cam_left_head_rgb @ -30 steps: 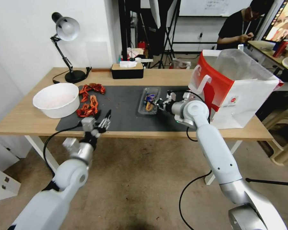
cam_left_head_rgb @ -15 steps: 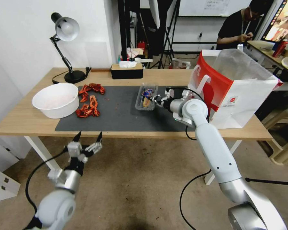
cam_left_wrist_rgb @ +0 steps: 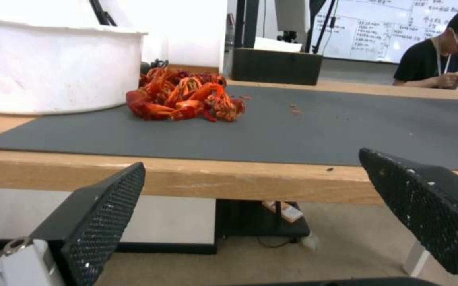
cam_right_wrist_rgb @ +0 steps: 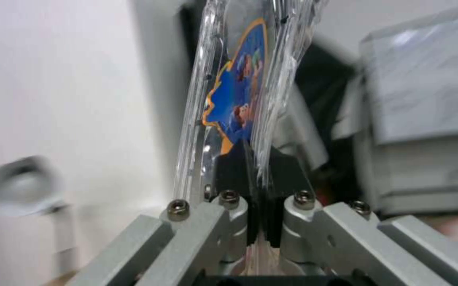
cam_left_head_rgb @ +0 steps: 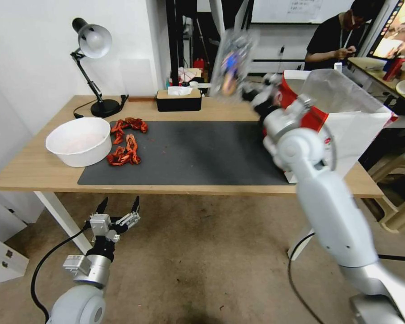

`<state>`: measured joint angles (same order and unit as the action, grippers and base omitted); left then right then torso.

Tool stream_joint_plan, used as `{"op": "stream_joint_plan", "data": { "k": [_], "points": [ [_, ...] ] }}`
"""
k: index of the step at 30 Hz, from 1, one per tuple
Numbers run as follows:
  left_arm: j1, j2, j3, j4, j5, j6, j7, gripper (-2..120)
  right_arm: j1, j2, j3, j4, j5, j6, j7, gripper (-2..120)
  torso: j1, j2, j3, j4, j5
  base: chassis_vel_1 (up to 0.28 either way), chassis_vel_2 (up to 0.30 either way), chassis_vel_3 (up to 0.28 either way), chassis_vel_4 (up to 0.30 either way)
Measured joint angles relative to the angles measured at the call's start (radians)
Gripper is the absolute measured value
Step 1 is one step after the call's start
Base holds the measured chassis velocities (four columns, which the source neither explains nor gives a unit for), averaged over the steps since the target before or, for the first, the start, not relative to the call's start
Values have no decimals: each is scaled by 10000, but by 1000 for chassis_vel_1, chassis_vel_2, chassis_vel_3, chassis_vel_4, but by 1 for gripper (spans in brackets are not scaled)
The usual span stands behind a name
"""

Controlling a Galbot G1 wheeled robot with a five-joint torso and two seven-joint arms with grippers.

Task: Close the takeout container lid, then place the container into the takeout bag.

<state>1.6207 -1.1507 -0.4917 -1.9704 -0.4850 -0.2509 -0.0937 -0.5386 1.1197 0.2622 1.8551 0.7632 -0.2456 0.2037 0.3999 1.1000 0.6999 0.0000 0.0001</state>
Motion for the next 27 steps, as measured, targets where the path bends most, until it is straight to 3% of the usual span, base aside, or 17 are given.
{"op": "stream_joint_plan", "data": {
  "k": [1, 5, 15, 16, 20, 22, 27],
  "points": [
    [4, -24, 30, 13, 14, -15, -7, 100, 11, -453, 270, 359, -405, -257, 696, 0, 1, 0, 0, 0, 1, 0, 0, 0, 0],
    [-38, -21, 68, 27, -11, -23, -30, 100, -182, -1294, 1056, 737, -614, -1021, 1752, 0, 0, 0, 0, -2, 3, 0, 0, 0, 0],
    [-197, 48, 220, 27, -116, 14, -82, 100, -983, -1859, 2172, 907, 177, -1639, 2450, 2, 0, 0, 1, -1, -1, 0, 0, 0, 0],
    [-226, 78, 227, 27, -161, 34, -90, 100, -1086, -1817, 2291, 903, 300, -1749, 2486, 10, 0, 0, 1, 1, 1, 0, 0, 0, 0],
    [-261, 110, 228, 24, -222, 78, -127, 100, -1156, -1726, 2407, 833, 523, -2041, 2552, 19, 1, 0, 2, 1, 0, 0, 0, 0, 0],
    [-267, 117, 227, 22, -241, 94, -161, 100, -1159, -1659, 2405, 745, 555, -2129, 2642, 33, 2, 0, 1, 1, -1, 0, 0, 0, 0],
    [-277, 105, 215, -5, -250, 162, -205, 100, -1129, -1607, 2338, 630, 495, -2128, 2679, 46, 2, 0, 2, 2, -1, 0, 0, 0, 0]
  ]
}}
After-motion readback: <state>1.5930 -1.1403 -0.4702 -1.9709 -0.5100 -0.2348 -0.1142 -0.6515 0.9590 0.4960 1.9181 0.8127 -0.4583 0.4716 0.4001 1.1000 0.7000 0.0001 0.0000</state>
